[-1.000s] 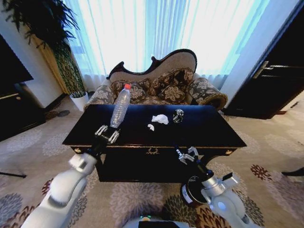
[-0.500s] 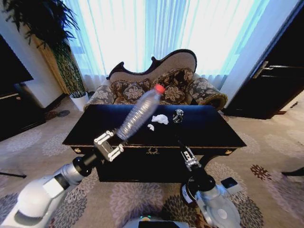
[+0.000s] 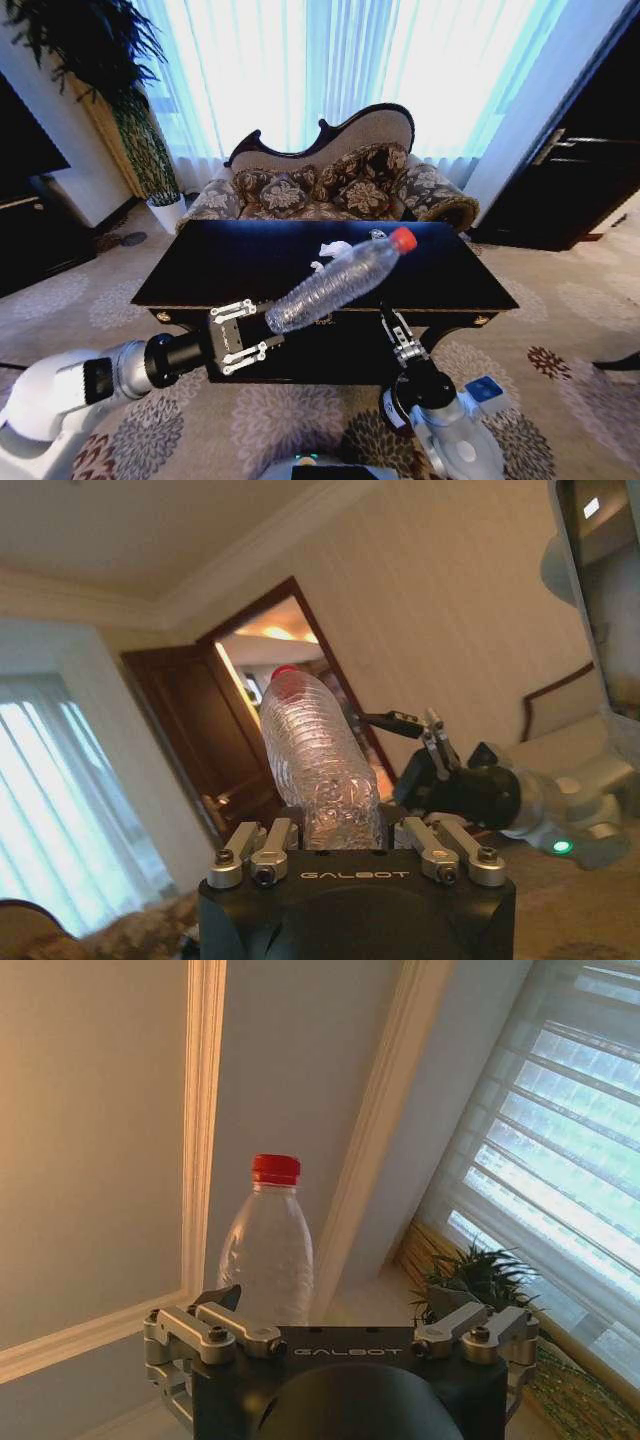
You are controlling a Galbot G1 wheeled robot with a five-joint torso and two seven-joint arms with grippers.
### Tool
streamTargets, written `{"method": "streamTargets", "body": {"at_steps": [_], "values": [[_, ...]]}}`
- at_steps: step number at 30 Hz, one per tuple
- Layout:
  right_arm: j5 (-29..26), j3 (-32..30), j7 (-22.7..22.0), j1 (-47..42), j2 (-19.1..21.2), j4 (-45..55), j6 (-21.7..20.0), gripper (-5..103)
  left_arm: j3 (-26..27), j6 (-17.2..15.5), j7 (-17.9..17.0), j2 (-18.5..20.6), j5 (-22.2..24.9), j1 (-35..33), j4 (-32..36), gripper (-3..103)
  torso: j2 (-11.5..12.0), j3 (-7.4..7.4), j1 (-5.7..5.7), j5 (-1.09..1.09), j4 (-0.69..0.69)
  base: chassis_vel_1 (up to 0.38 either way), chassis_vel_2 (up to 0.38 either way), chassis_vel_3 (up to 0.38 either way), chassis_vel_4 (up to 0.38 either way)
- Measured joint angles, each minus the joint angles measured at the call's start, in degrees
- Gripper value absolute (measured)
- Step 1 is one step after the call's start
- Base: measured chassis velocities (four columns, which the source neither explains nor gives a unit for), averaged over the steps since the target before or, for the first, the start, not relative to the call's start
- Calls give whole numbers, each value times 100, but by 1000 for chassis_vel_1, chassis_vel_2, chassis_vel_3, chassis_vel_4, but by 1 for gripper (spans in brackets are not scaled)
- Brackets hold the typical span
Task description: Move to the front of the table and place the trash on the table into the trash bin.
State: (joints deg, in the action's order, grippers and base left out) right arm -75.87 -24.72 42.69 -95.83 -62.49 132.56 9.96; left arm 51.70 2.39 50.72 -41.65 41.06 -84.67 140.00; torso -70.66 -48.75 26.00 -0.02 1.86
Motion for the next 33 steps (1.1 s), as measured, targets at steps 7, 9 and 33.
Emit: {"method": "streamTargets", "body": {"at_steps": [7, 9, 33], "values": [[39, 21, 69, 43, -52, -62, 0, 100, -14, -379, 345, 308, 210, 209, -303, 36, 0, 0, 0, 0, 0, 0, 0, 0, 0], [46, 24, 82, 45, -55, -65, 0, 100, -22, -426, 391, 333, 210, 235, -325, 36, 0, 0, 0, 0, 0, 0, 0, 0, 0], [1039, 378, -171, 108, -88, 368, -63, 83, -373, -545, 417, 605, 42, 423, -464, 36, 0, 0, 0, 1, 0, 0, 0, 0, 0]]}}
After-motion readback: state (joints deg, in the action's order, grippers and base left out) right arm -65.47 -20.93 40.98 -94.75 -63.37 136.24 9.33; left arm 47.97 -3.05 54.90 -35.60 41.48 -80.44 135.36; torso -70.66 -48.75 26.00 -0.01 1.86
